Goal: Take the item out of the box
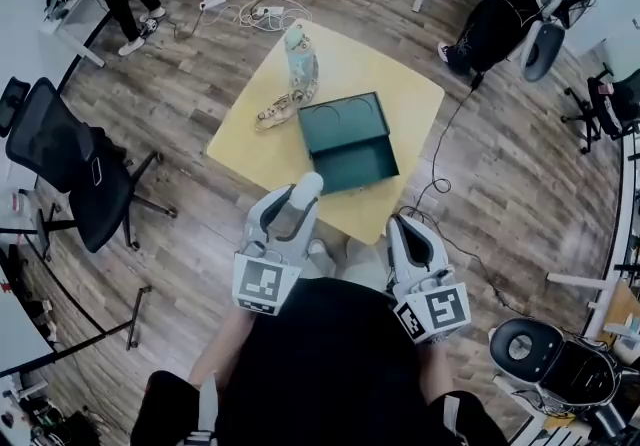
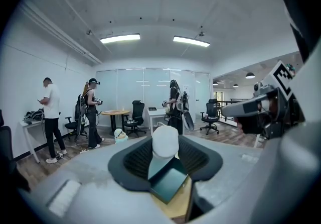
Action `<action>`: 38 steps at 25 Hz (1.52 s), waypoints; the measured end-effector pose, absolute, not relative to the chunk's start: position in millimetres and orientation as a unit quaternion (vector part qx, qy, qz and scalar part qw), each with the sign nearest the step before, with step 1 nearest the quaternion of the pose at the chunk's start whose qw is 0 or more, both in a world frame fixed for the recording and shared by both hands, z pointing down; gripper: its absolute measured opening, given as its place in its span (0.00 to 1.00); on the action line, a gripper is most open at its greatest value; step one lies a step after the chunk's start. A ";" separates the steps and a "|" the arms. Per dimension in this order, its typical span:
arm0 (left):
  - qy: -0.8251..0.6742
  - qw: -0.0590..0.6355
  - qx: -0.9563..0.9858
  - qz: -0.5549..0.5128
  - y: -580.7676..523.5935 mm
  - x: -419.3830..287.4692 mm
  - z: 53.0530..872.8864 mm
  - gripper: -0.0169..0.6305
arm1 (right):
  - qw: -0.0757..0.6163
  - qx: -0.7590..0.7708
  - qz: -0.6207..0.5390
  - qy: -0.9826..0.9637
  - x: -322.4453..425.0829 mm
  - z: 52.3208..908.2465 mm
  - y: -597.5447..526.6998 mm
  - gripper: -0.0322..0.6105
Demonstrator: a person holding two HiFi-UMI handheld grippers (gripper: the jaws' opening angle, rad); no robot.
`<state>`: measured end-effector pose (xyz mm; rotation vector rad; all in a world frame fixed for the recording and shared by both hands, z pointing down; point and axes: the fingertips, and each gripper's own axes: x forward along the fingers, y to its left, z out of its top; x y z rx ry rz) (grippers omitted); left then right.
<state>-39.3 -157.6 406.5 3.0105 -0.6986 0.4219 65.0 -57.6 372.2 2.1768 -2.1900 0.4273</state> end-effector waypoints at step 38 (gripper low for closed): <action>-0.265 -0.025 0.963 0.028 -179.8 -59.8 286.7 0.28 | -0.041 0.700 0.045 -0.712 71.0 273.0 -89.5 0.05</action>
